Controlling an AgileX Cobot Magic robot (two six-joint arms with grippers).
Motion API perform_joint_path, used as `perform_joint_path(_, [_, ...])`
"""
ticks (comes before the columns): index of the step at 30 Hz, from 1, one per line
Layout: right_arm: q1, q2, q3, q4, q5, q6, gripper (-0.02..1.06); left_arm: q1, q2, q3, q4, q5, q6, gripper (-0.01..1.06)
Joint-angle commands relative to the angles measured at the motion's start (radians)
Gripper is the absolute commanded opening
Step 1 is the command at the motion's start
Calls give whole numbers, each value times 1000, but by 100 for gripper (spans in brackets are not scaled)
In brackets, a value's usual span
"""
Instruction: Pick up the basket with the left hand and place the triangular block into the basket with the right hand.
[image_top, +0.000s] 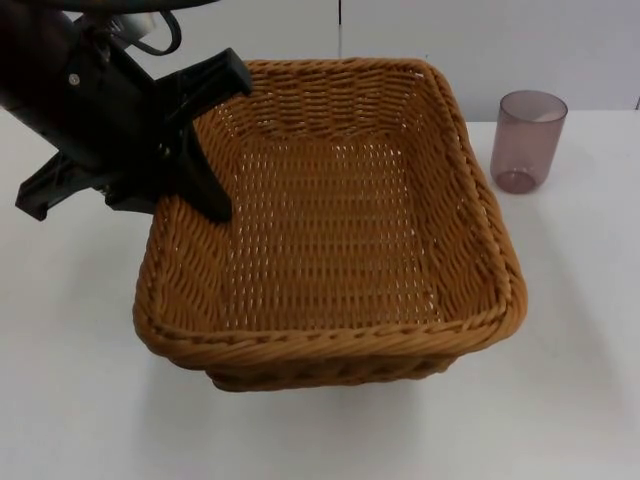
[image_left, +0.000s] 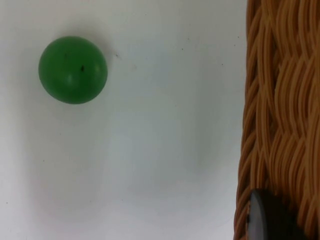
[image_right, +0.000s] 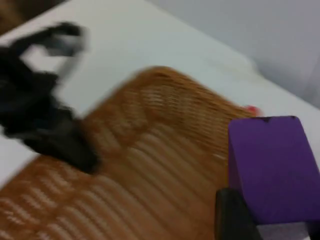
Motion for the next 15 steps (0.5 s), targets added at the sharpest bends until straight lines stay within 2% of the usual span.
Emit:
perform_joint_path(1, [67,62,-45,6,-21,11,0,1,-16,-3,-36,3,-1,1])
perform_joint_path(4, [109,140,-92,-7,-21,11,0,1,-16,-3,-36,3,-1,1])
perform_joint_path(8, [161,272,-156,-128,-2,80,0,1,-16,-3,-36,3,-1,1])
perform_joint_path(15, [180,409,-157,-230,-7,87,0,1,-16,-3,-36,-2,-1,1])
